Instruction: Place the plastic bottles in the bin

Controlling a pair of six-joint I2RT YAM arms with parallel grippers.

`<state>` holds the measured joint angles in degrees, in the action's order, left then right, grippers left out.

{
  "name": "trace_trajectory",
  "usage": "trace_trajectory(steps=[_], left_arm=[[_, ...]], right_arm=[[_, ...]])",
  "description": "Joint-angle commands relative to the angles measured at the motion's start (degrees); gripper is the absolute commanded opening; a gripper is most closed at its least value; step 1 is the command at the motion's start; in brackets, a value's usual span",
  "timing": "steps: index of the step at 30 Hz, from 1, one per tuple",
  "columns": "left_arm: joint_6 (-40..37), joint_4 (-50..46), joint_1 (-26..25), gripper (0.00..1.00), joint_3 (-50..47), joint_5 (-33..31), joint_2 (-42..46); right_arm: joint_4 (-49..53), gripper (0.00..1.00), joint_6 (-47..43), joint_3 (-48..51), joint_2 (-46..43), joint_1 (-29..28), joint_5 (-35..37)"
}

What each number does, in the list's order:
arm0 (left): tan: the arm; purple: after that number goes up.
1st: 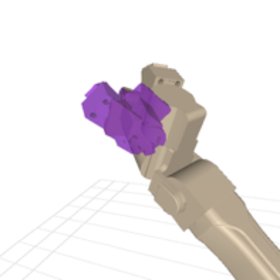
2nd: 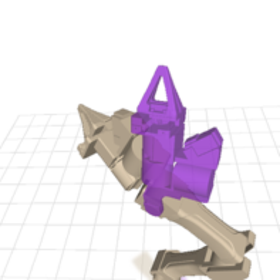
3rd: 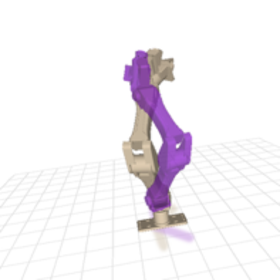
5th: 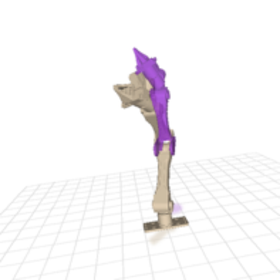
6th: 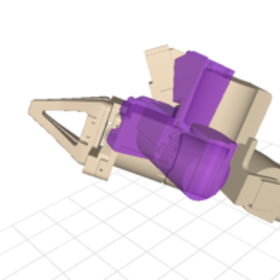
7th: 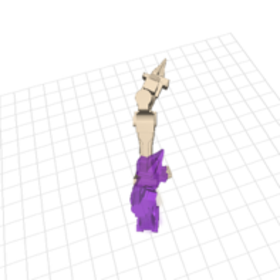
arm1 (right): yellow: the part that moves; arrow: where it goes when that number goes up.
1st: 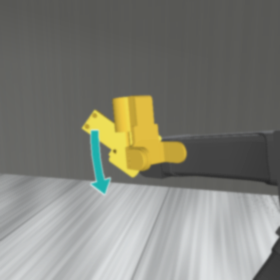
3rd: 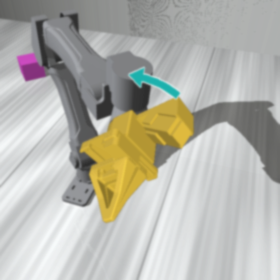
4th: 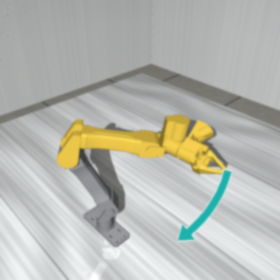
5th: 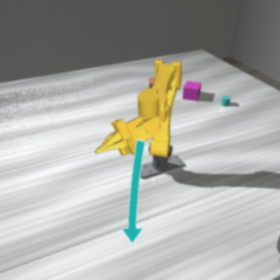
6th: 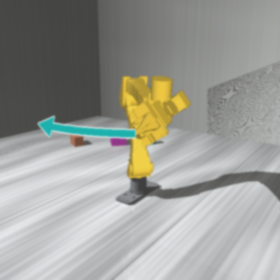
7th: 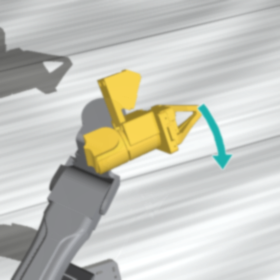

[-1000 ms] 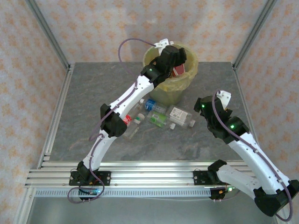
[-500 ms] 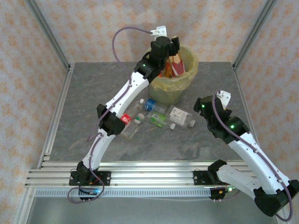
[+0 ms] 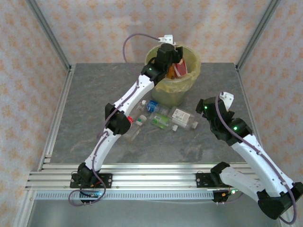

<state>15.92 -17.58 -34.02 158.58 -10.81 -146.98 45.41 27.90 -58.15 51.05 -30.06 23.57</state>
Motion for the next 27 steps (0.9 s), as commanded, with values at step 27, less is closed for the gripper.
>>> trace_trajectory(steps=[27], left_arm=[[12.0,-16.7,-2.5,0.68,2.0,0.0,14.1]], right_arm=[[1.5,0.99,0.2,0.4,1.8,0.1,-3.4]])
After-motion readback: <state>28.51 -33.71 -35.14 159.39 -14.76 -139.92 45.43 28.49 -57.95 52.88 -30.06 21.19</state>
